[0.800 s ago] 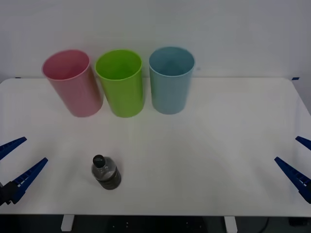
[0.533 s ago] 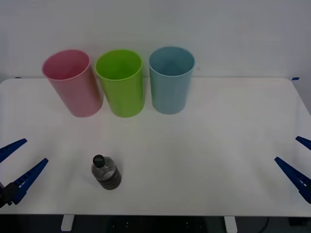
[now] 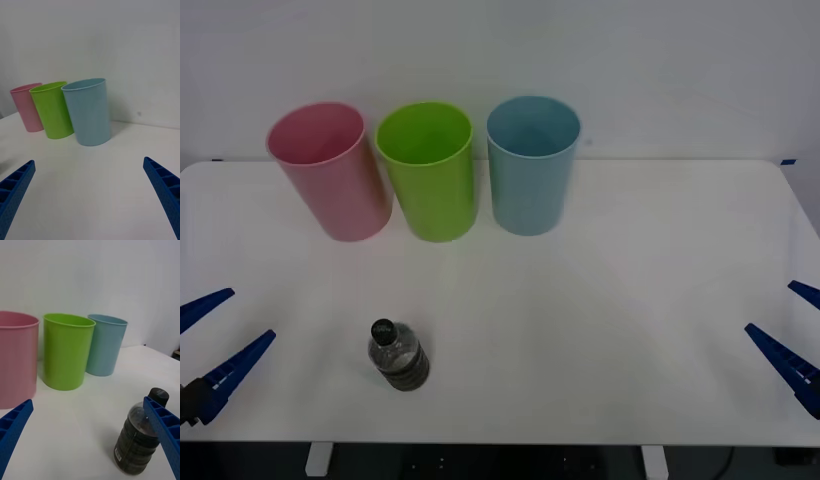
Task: Grasp the object on the table and drop it into the matching bin: aluminum can to the light blue bin, PET bottle to the pink bin.
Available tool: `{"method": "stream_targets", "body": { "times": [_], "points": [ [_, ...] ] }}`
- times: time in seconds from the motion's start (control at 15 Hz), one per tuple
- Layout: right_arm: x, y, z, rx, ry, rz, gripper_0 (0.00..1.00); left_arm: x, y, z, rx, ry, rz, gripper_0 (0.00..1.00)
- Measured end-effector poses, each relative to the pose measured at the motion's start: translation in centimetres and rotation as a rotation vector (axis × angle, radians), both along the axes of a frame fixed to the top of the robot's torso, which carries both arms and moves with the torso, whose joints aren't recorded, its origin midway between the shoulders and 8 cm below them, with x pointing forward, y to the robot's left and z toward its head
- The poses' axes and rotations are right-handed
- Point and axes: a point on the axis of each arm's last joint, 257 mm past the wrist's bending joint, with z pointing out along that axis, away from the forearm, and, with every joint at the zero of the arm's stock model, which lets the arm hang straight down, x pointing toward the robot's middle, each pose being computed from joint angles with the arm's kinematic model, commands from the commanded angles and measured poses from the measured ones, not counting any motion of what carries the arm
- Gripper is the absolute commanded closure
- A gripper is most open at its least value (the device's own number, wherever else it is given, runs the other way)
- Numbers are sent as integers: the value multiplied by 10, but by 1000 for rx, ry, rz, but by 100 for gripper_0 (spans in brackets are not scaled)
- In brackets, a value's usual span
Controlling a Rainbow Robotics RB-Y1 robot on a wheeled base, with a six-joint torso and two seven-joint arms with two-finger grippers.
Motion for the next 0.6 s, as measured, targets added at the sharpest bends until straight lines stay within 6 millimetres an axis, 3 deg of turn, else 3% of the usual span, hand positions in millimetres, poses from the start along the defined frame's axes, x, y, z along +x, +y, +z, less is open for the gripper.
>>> {"method": "stream_targets", "body": {
  "times": [0.6],
  "points": [
    [0, 0, 0, 0, 0, 0, 0, 0, -4, -45, 118, 32, -127, 0]
  ]
}}
